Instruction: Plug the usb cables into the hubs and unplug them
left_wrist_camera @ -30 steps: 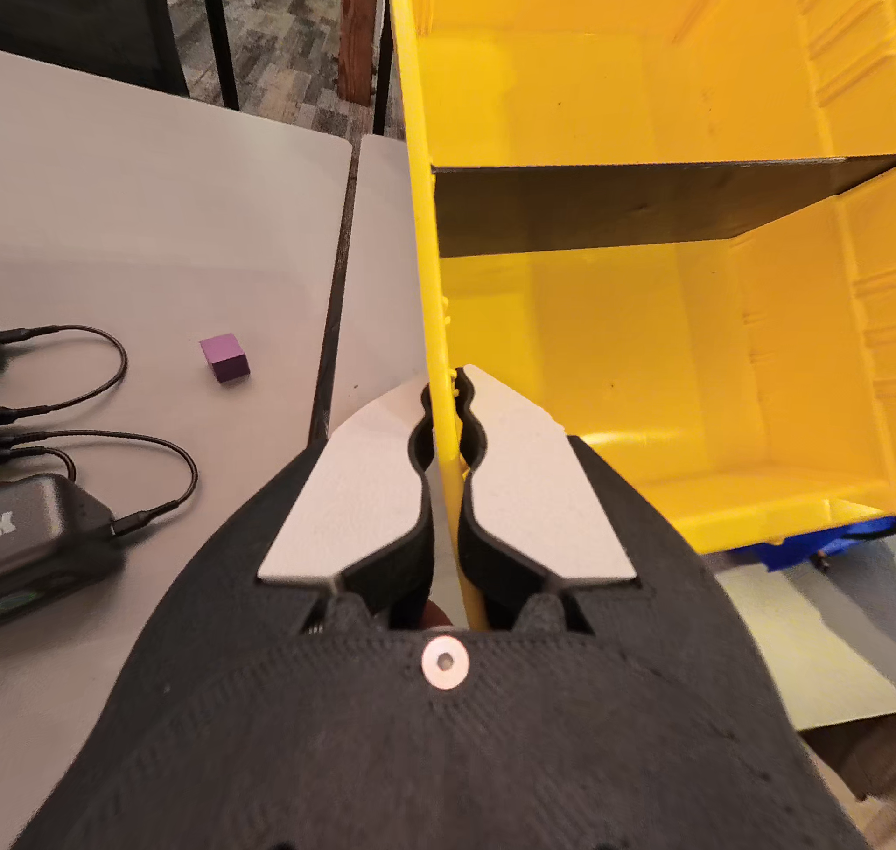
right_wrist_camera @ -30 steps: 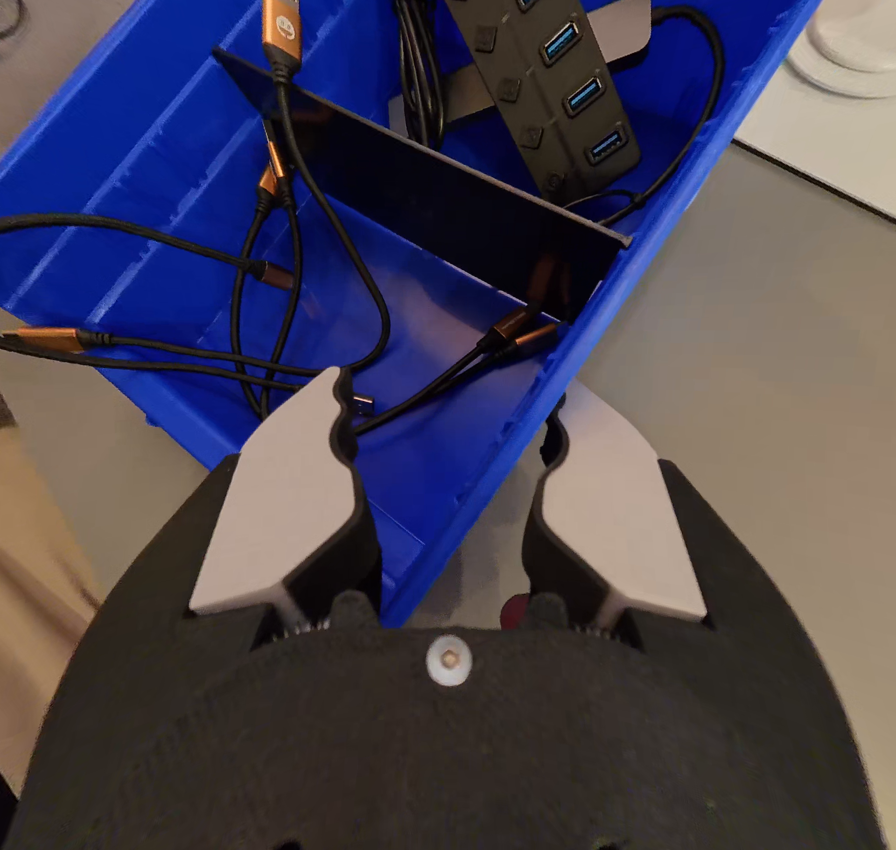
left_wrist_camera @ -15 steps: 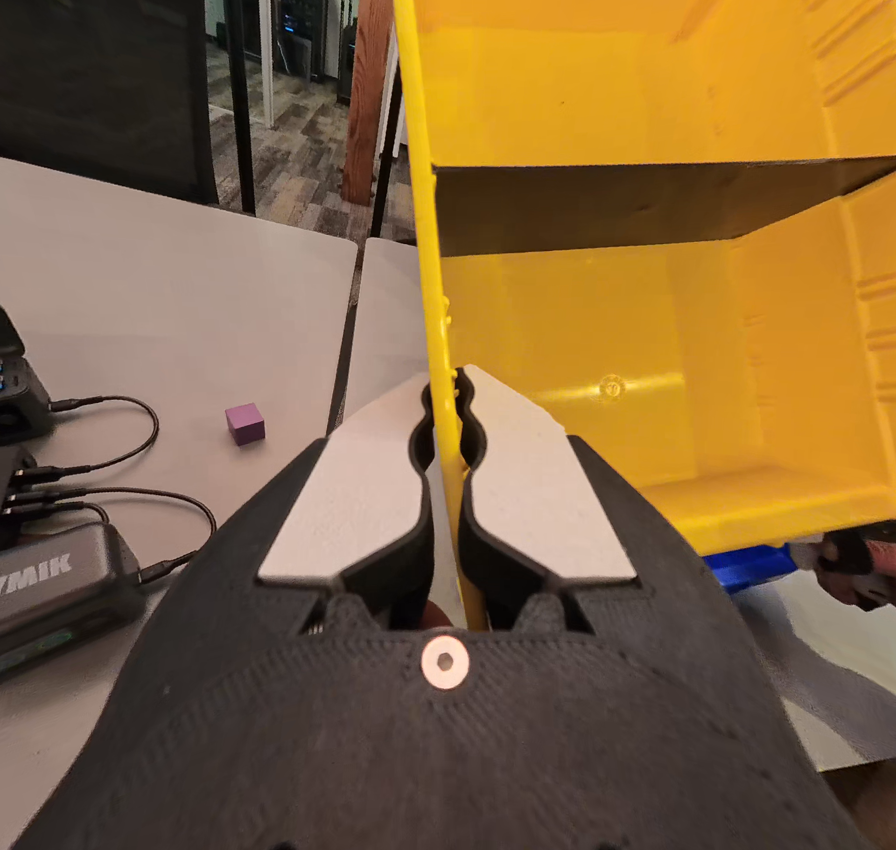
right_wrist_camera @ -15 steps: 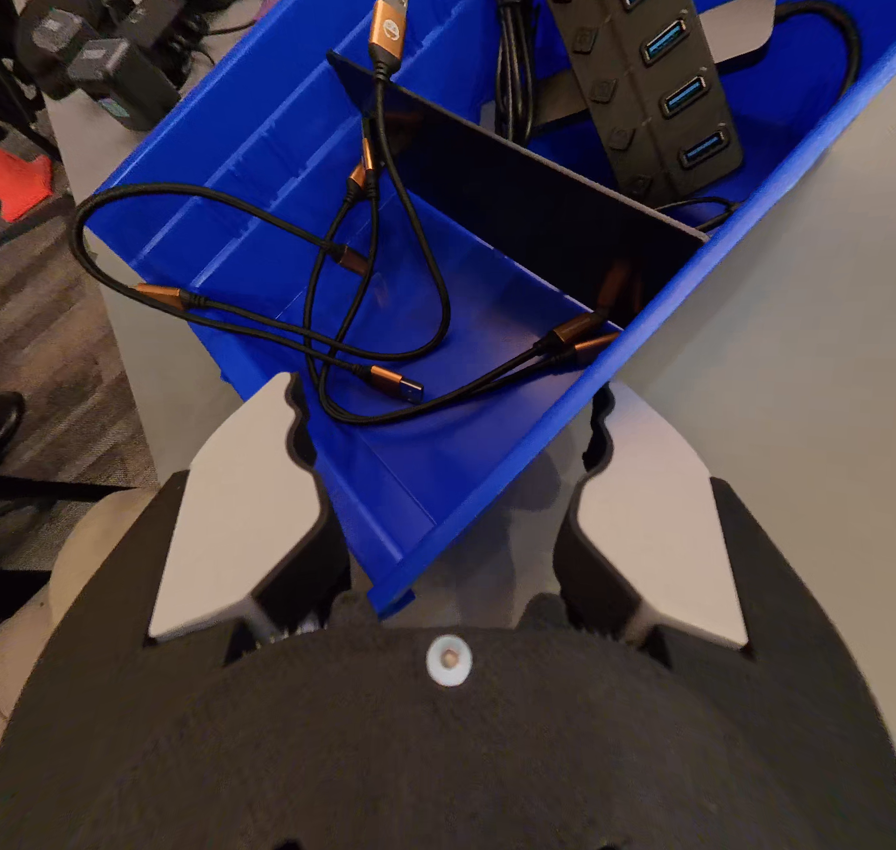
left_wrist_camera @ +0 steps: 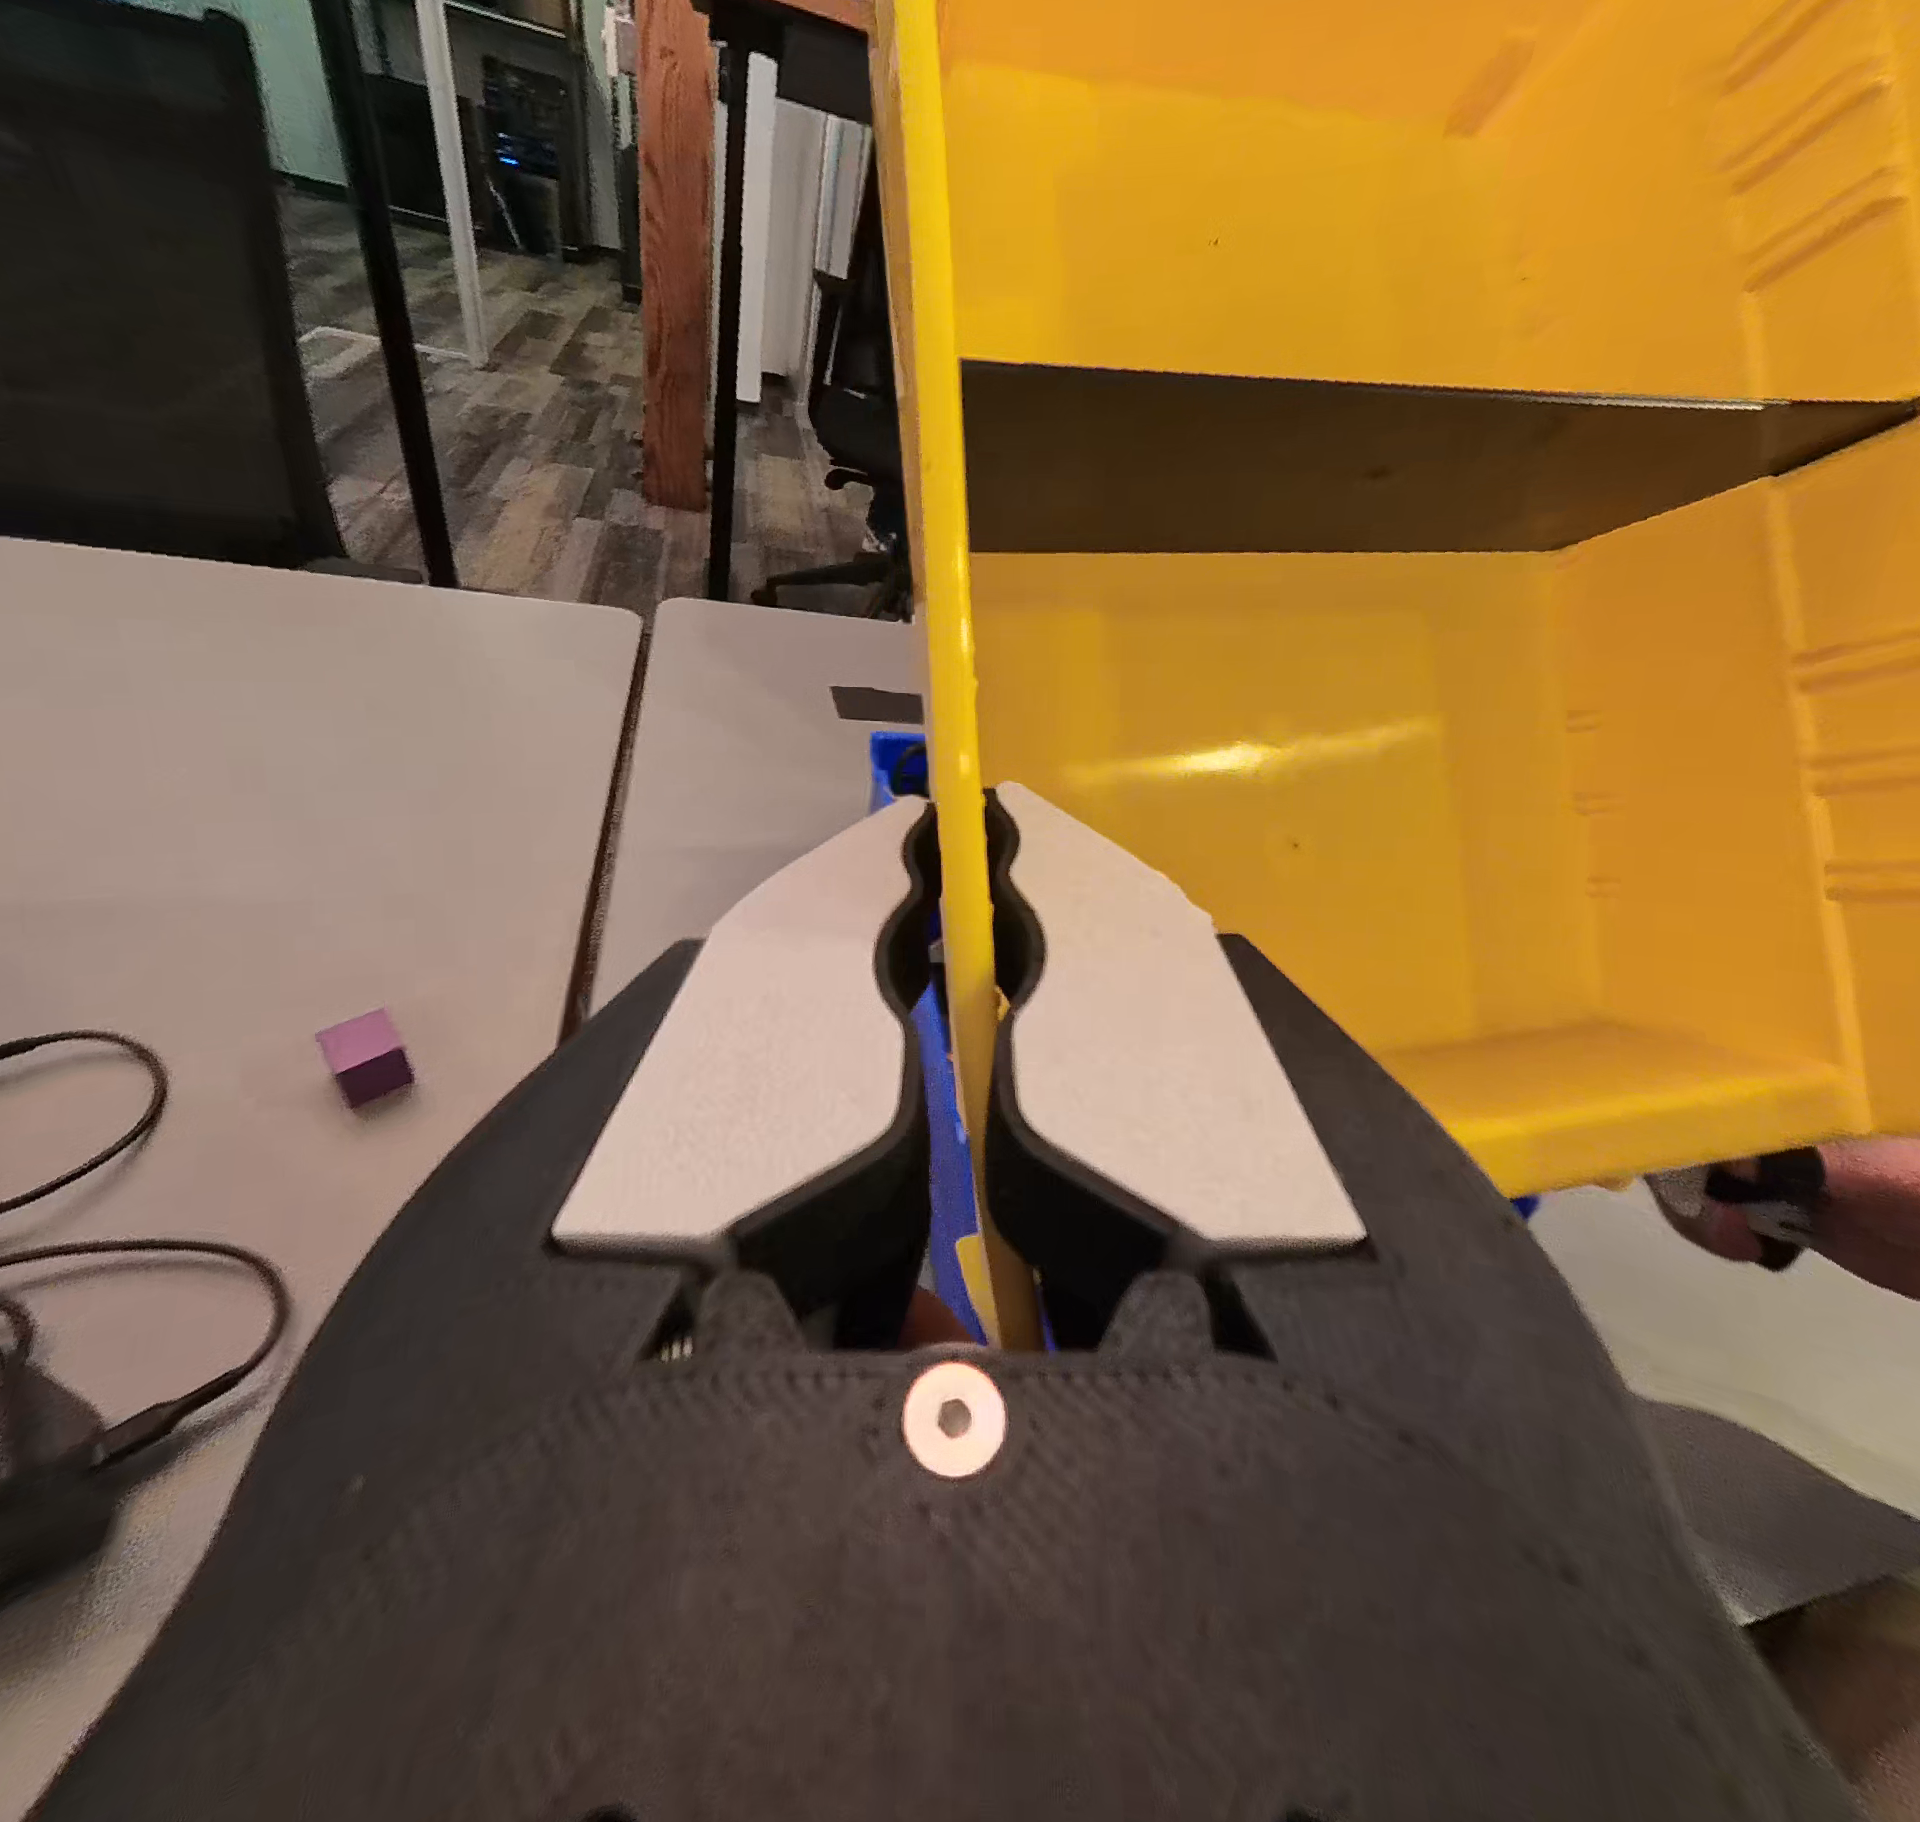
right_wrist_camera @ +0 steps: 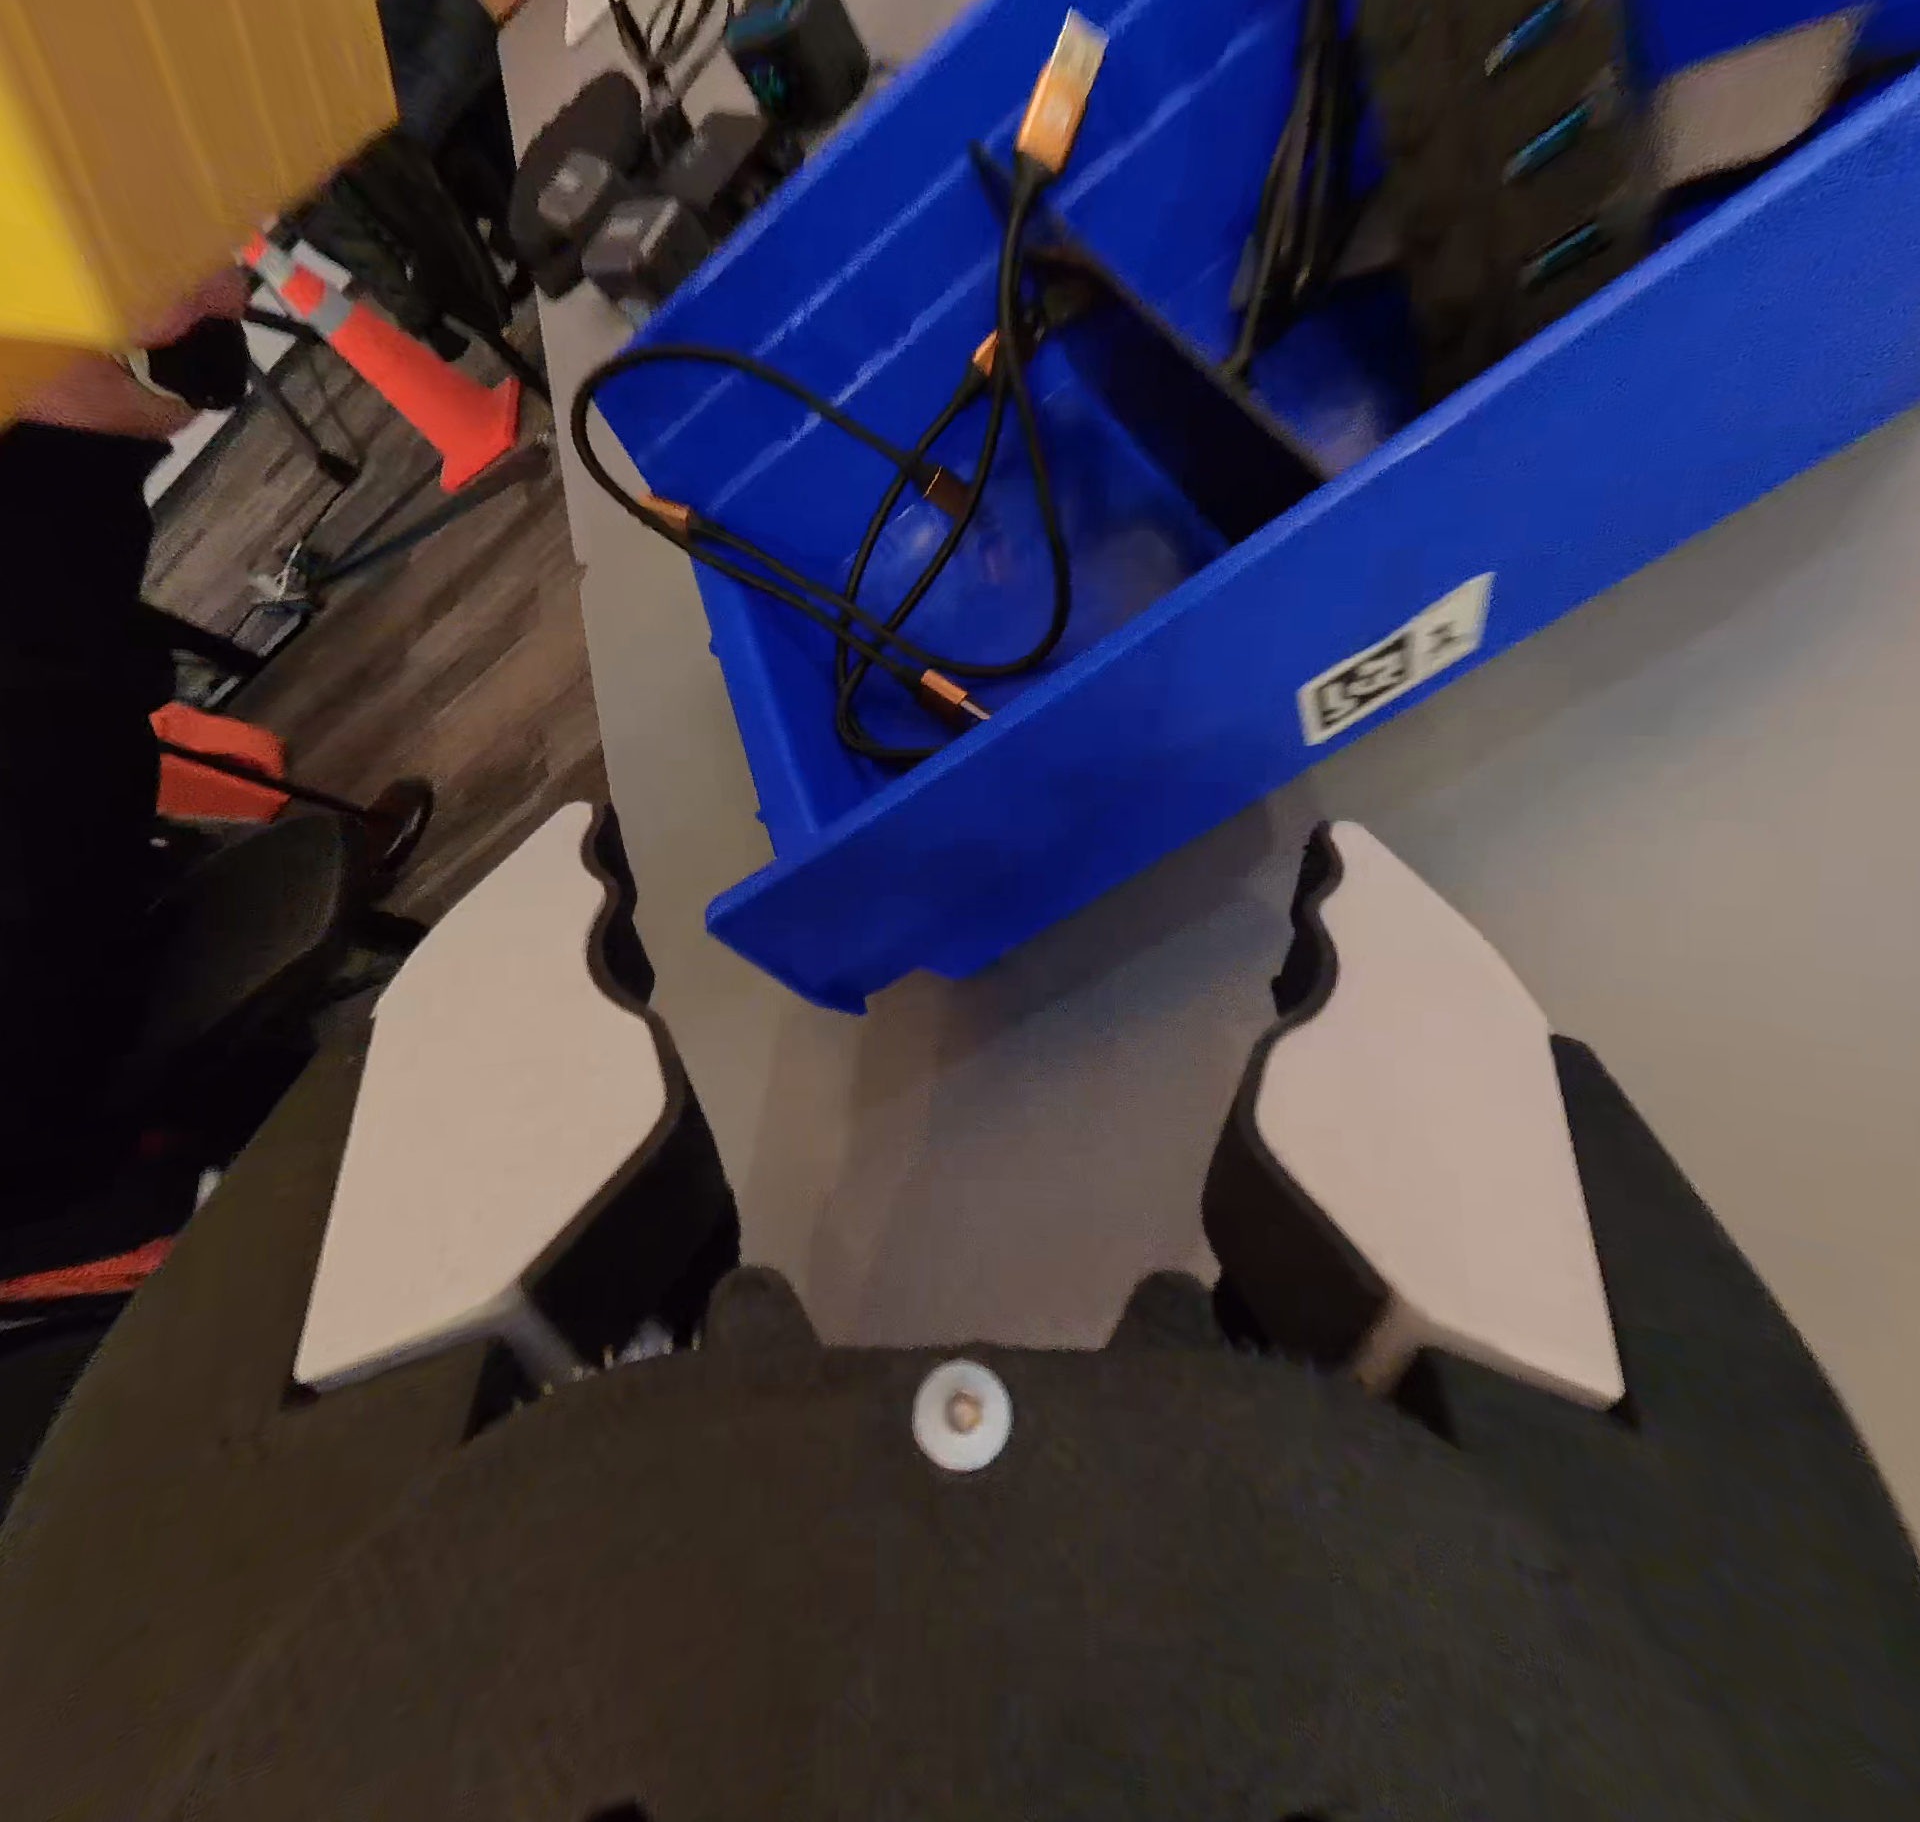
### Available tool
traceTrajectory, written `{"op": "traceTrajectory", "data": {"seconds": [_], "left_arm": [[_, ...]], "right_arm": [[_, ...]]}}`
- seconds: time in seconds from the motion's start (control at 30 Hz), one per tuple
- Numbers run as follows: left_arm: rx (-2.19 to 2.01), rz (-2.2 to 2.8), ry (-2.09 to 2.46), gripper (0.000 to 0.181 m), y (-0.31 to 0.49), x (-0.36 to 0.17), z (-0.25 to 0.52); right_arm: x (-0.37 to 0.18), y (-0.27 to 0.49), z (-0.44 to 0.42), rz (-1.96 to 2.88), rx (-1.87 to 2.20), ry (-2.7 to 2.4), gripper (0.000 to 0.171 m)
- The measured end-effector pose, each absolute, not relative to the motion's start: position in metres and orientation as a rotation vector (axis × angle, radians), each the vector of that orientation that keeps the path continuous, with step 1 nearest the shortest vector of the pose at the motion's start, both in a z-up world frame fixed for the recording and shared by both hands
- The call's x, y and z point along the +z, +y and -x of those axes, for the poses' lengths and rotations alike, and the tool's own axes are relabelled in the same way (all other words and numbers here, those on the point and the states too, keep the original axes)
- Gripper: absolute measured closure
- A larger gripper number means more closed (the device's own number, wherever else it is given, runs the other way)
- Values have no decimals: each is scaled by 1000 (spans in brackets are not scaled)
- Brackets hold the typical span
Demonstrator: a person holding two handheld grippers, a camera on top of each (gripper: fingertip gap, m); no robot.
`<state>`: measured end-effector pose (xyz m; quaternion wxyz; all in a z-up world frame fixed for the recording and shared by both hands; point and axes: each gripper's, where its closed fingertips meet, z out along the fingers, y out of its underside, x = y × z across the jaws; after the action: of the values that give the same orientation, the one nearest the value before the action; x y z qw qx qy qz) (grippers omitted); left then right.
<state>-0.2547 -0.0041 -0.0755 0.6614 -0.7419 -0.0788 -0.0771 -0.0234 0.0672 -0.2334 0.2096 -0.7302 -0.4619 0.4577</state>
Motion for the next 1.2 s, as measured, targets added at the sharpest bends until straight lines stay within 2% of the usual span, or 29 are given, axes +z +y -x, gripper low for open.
{"op": "traceTrajectory", "data": {"seconds": [0.2, 0.33, 0.53, 0.63, 0.77, 0.93, 1.2], "left_arm": [[-232, 1715, -116, 175, 32, -79, 192], [-260, 1736, -37, 174, 73, -88, 134], [-292, 1856, 112, 173, 122, -121, 33], [-337, 1922, 175, 173, 136, -147, -13], [-309, 2001, 256, 173, 152, -178, -60], [-273, 2046, 298, 172, 164, -185, -102], [-352, 2065, 286, 171, 179, -207, -158]], "right_arm": [[-176, 104, -56, 1891, 1157, -1127, 52], [-155, 123, -128, 1819, 964, -1034, 59], [-122, 106, -203, 1675, 866, -880, 61], [-129, 91, -216, 1681, 842, -849, 66], [-171, 97, -231, 1850, 766, -807, 71], [-191, 118, -256, 1937, 630, -757, 62], [-201, 145, -313, 2036, 547, -609, 80]]}}
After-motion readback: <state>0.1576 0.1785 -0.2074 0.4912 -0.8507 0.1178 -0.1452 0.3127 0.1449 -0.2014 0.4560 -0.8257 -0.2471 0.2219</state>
